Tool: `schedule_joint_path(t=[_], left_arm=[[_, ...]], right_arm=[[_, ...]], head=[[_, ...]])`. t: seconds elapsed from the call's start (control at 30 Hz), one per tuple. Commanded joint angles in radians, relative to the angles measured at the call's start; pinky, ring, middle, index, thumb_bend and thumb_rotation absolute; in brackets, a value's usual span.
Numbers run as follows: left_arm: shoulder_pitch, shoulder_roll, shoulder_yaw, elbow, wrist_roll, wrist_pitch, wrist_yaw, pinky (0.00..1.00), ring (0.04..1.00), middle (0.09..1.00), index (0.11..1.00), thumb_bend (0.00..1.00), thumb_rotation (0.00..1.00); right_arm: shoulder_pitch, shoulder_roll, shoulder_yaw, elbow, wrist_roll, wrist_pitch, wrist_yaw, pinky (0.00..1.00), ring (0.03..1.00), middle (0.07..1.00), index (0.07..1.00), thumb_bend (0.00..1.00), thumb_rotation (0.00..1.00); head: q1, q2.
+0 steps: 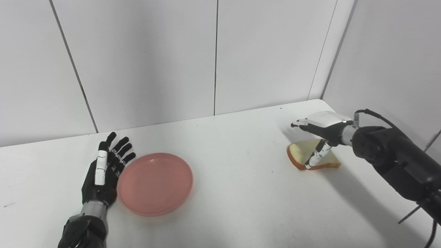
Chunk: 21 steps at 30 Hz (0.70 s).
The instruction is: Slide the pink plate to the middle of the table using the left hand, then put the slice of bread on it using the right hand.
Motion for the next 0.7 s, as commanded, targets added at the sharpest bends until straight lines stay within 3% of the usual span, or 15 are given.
schedule_joint_path(t=[0.0, 0.13, 0.33, 0.67], left_arm=[[0.0, 0.001, -0.002, -0.004, 0.005, 0.02, 0.003, 0.79, 0.861, 0.848, 0.919, 0.86, 0.78], [0.002, 0.002, -0.004, -0.006, 0.004, 0.021, -0.003, 0.79, 0.86, 0.85, 0.919, 0.85, 0.78], [0.006, 0.0, -0.002, -0.015, 0.001, 0.033, 0.002, 0.79, 0.863, 0.857, 0.917, 0.86, 0.77], [0.004, 0.003, -0.003, -0.021, 0.008, 0.039, 0.006, 0.78, 0.857, 0.845, 0.909, 0.87, 0.77]], right_arm=[[-0.059, -0.021, 0.007, 0.008, -0.025, -0.016, 0.015, 1.0, 0.989, 0.977, 0.952, 1.0, 0.3], [-0.09, -0.01, 0.046, 0.071, -0.073, -0.021, 0.02, 1.0, 0.979, 0.969, 0.945, 1.0, 0.33], [-0.107, 0.004, 0.058, 0.162, -0.088, -0.057, -0.014, 1.0, 0.981, 0.971, 0.937, 1.0, 0.37], [-0.089, 0.01, 0.07, 0.187, -0.118, -0.078, -0.051, 1.0, 0.978, 0.96, 0.904, 1.0, 0.36]], head=[[-0.001, 0.001], [0.002, 0.001], [0.005, 0.005], [0.005, 0.006]])
